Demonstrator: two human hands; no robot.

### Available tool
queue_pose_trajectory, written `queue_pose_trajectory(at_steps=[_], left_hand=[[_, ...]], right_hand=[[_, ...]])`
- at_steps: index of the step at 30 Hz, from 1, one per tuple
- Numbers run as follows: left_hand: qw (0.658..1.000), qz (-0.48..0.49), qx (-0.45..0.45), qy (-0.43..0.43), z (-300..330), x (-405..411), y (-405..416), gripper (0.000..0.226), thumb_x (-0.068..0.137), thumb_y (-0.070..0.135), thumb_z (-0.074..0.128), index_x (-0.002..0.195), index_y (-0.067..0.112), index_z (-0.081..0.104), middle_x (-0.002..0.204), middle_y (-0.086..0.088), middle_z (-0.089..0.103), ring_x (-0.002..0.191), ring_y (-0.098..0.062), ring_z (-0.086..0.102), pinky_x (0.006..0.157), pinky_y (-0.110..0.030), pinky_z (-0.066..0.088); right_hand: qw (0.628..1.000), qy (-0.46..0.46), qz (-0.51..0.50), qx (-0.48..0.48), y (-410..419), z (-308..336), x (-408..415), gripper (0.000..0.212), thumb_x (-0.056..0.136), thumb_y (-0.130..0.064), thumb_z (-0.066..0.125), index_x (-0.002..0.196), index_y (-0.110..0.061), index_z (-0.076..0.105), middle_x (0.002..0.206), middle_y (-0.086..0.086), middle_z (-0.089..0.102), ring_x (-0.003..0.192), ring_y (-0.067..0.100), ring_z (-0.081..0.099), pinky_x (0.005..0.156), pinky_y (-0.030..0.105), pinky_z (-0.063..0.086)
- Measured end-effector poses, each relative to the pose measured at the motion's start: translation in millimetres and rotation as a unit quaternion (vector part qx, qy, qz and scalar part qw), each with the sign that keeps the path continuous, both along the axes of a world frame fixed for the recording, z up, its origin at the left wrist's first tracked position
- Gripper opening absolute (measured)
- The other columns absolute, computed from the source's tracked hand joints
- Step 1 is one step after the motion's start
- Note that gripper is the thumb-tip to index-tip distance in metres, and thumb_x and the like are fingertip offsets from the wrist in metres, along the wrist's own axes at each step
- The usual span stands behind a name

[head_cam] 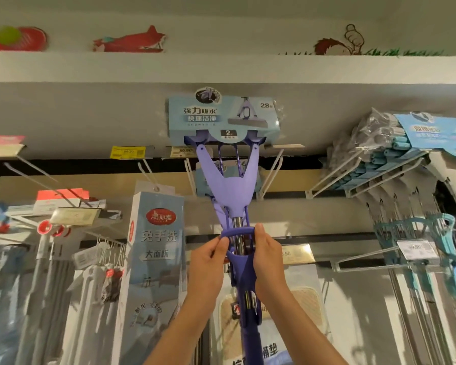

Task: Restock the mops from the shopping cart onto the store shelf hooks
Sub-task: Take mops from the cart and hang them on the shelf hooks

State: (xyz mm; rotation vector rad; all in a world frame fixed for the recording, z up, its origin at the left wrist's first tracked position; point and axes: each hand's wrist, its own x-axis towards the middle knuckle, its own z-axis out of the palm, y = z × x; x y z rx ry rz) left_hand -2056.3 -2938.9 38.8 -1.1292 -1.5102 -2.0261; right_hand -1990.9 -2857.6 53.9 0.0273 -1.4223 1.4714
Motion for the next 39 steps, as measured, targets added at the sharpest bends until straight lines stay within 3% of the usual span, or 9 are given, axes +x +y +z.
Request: queue_pose_trajectory(at_steps=[4,9,14,17,22,29,34,39], left_hand=[[1.000,-0.003,0.004,0.014,8.2,1.3,10.2,0.028,0.103,0.025,0.054,0.087,0.018,0.076,0.083,-0.014,0.073,0.082,-0.037,0.068,0.079,-0.046,0.056],[0.999,-0.017,0.030,0.025,17.6,1.0,19.4,0.023,0.101,0.028,0.058,0.090,0.024,0.078,0.088,-0.018,0.073,0.087,-0.042,0.065,0.085,-0.051,0.055],[0.999,-0.025,0.033,0.007,25.2,-4.4,30.1,0.021,0.099,0.024,0.060,0.109,0.015,0.077,0.091,0.003,0.078,0.085,-0.016,0.074,0.077,-0.027,0.059],[0.999,-0.025,0.033,0.013,26.4,-5.5,35.2,0.017,0.099,0.023,0.060,0.102,0.021,0.076,0.087,0.004,0.078,0.081,-0.013,0.074,0.074,-0.024,0.057],[0.999,-0.020,0.040,0.010,26.0,-9.3,39.6,0.016,0.098,0.022,0.061,0.104,0.023,0.076,0.084,0.006,0.078,0.078,-0.011,0.074,0.069,-0.019,0.055],[0.998,-0.020,0.065,0.000,26.8,-11.4,40.3,0.016,0.095,0.021,0.066,0.105,0.020,0.077,0.084,0.004,0.078,0.076,-0.011,0.074,0.068,-0.018,0.056],[0.996,-0.042,0.081,-0.018,24.3,-10.4,40.0,0.018,0.091,0.023,0.068,0.107,0.018,0.077,0.090,-0.003,0.079,0.083,-0.022,0.075,0.080,-0.034,0.060],[0.994,-0.049,0.095,-0.037,22.0,-9.7,39.8,0.015,0.087,0.016,0.074,0.099,0.026,0.076,0.091,-0.002,0.079,0.085,-0.022,0.076,0.079,-0.034,0.060]], right_hand=[[1.000,-0.015,0.012,-0.015,12.1,10.7,-4.5,0.044,0.107,-0.040,0.039,0.093,-0.012,0.070,0.084,0.014,0.073,0.069,0.027,0.069,0.060,0.033,0.058],[0.998,-0.038,0.044,-0.037,21.9,20.6,-8.4,0.045,0.106,-0.046,0.037,0.100,-0.014,0.068,0.091,0.021,0.074,0.072,0.032,0.071,0.075,0.049,0.061],[0.996,-0.048,0.049,-0.048,29.7,27.3,-12.3,0.048,0.106,-0.047,0.037,0.103,-0.010,0.068,0.094,0.024,0.074,0.072,0.032,0.071,0.071,0.045,0.061],[0.996,-0.050,0.047,-0.052,33.4,28.4,-14.9,0.047,0.106,-0.047,0.037,0.101,-0.011,0.067,0.094,0.024,0.074,0.076,0.035,0.071,0.080,0.052,0.061],[0.995,-0.052,0.060,-0.056,40.9,27.3,-20.8,0.048,0.106,-0.046,0.036,0.102,-0.010,0.067,0.090,0.021,0.074,0.070,0.029,0.071,0.076,0.047,0.061],[0.992,-0.057,0.097,-0.064,45.9,27.0,-26.8,0.046,0.107,-0.045,0.034,0.106,-0.011,0.065,0.084,0.018,0.072,0.061,0.024,0.070,0.061,0.035,0.060],[0.987,-0.056,0.127,-0.079,44.7,23.7,-28.6,0.046,0.106,-0.047,0.036,0.112,-0.010,0.063,0.085,0.017,0.071,0.060,0.023,0.069,0.056,0.031,0.058],[0.979,-0.056,0.164,-0.108,43.9,15.1,-32.3,0.044,0.105,-0.047,0.039,0.111,-0.011,0.064,0.083,0.015,0.073,0.067,0.027,0.070,0.072,0.042,0.061]])
